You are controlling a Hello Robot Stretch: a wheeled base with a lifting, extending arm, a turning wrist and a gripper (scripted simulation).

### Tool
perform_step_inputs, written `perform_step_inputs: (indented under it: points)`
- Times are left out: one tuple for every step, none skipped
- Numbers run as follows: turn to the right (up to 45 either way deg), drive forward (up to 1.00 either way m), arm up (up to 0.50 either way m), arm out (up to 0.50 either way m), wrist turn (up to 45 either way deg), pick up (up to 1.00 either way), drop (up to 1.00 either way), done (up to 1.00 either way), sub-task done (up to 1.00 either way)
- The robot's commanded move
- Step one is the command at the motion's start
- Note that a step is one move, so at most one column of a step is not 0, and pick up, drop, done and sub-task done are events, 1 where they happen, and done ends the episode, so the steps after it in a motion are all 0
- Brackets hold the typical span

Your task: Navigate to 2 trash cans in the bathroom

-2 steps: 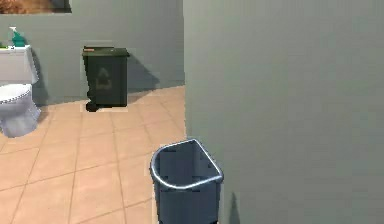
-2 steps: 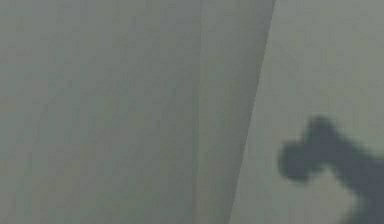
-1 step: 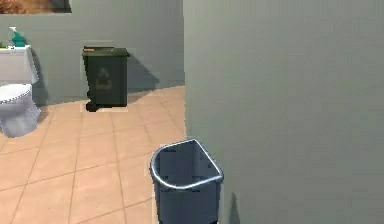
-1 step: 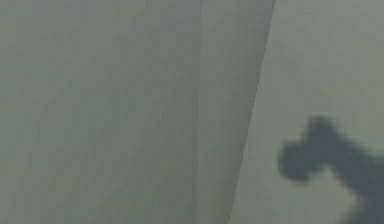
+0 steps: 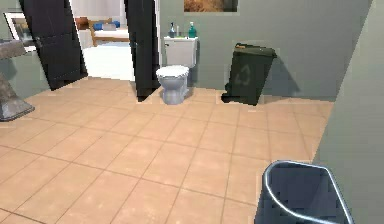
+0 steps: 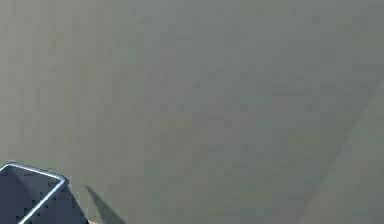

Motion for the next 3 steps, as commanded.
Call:
perform_step_inputs:
  points:
    - [0.0, 0.10, 0.00, 0.00, 0.0, 0.00, 0.00, 0.00, 0.00]
    - [-33.0, 0.00, 0.00, 0.00, 0.0, 0.00, 0.00, 0.00, 0.00]
    - [0.0, 0.55, 0.00, 0.00, 0.0, 0.00, 0.00, 0.00, 0.00]
